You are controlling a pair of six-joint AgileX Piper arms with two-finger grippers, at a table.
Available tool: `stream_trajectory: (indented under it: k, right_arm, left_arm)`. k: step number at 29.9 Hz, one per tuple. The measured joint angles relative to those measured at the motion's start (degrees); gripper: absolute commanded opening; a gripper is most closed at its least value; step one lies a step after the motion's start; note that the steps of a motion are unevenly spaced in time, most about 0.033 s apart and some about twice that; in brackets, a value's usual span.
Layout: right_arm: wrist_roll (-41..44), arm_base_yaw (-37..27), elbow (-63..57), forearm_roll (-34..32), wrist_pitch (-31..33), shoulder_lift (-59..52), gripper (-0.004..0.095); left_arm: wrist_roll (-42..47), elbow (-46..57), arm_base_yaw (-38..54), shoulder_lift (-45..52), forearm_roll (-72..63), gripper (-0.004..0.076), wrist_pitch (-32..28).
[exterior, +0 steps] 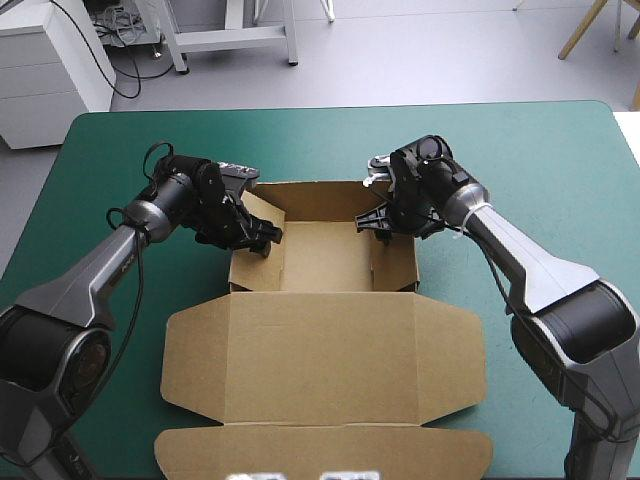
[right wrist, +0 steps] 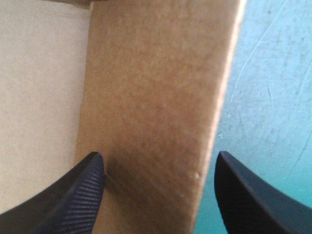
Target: Fold the box
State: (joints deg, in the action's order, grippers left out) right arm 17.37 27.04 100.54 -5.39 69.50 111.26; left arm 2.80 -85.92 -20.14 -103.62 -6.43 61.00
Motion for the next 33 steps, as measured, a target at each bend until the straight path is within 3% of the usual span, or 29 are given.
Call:
stream_trajectory:
  k: [8,15,23,33]
  right_arm:
    - [-3.89,0.00,8.25,-1.69,0.36,-0.81,0.0607]
    - [-4.22,0.00,11.43,-3.53,0.82,-5.97,0.0605]
    - [-3.12,0.00,11.50,-3.04,1.23,-7.44,0.0605]
    - [-2.90,0.00,9.95,-1.99,1.17,-5.63,0.0601]
  left_arm:
    - [-0.38,-13.57,-0.16,-0.10,5.63,0.0371,7.26]
    - [-0.38,-25.85,-0.16,0.38,8.37,0.0008,10.00]
    - [-6.21,-25.40,-0.21,8.44,5.60,-0.0010,10.44]
    - [-7.03,-9.83,-0.21,24.76,11.82,-0.0010,10.44]
